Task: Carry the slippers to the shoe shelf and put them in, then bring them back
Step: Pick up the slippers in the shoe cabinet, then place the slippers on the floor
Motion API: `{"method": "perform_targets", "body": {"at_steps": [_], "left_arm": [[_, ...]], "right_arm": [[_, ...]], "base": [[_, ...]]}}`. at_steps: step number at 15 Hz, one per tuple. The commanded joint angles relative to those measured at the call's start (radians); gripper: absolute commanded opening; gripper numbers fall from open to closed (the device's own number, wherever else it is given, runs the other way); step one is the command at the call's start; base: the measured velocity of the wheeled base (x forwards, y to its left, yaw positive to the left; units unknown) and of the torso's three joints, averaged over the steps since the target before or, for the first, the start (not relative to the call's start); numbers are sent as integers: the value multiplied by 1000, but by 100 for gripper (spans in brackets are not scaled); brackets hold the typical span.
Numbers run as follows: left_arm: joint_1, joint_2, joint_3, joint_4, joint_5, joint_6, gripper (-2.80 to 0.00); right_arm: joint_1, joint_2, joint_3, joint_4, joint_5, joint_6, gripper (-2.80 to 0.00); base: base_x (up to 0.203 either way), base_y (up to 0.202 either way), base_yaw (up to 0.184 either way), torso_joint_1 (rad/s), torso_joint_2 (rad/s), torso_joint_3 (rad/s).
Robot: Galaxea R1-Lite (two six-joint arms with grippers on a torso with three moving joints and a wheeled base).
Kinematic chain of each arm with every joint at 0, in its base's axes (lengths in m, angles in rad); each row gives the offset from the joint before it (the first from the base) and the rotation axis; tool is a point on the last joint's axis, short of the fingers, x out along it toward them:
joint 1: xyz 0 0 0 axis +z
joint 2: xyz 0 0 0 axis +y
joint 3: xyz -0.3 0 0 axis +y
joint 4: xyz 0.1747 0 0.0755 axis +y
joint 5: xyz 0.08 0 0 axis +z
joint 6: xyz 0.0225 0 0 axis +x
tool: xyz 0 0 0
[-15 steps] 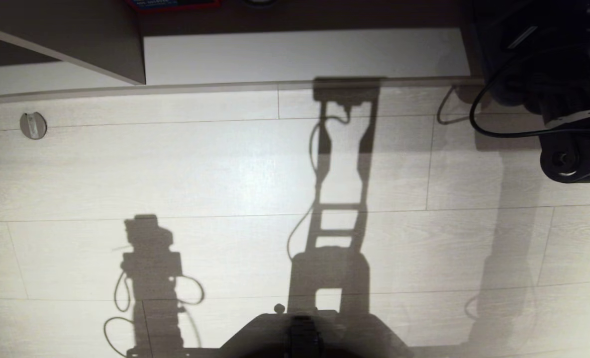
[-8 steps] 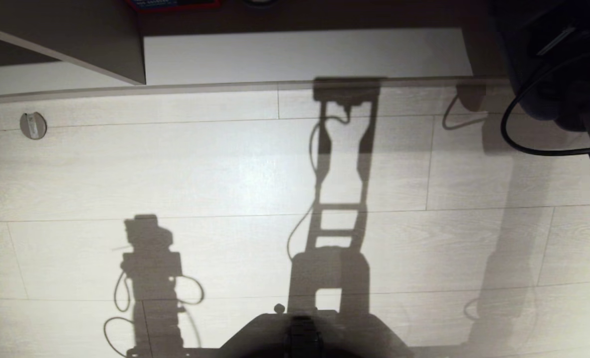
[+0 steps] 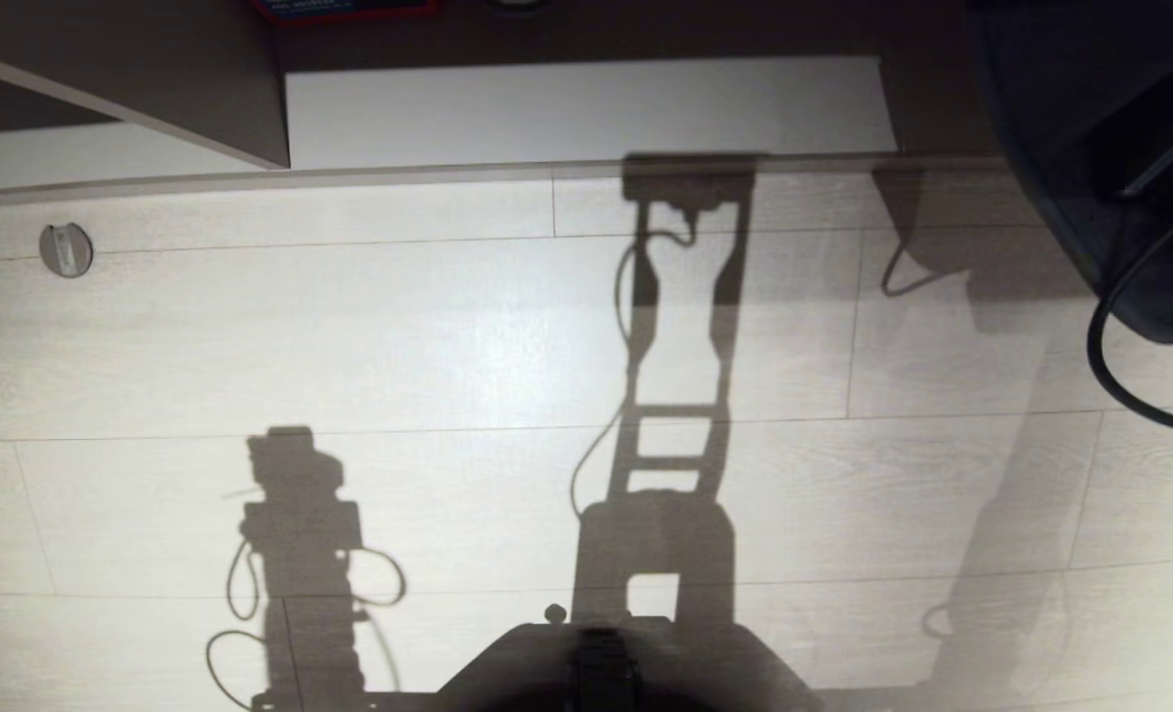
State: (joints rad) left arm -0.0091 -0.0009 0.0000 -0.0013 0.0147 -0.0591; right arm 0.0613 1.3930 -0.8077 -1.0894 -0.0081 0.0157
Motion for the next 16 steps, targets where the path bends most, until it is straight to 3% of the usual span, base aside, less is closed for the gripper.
{"method": "perform_targets", "body": {"at_steps": [1,10,16], "left_arm": [[0,1,0,0,1,-1,-280],[0,1,0,0,1,-1,-280],[0,1,0,0,1,-1,-280]], "right_arm": [[7,-126,135,28,0,-4,-280],[-3,-534,584,189,-22,-14,-280],[-53,-876,727,430,-21,-25,-280]], "base": [[0,0,0,0,0,0],[0,0,0,0,0,0],[0,0,0,0,0,0]]}}
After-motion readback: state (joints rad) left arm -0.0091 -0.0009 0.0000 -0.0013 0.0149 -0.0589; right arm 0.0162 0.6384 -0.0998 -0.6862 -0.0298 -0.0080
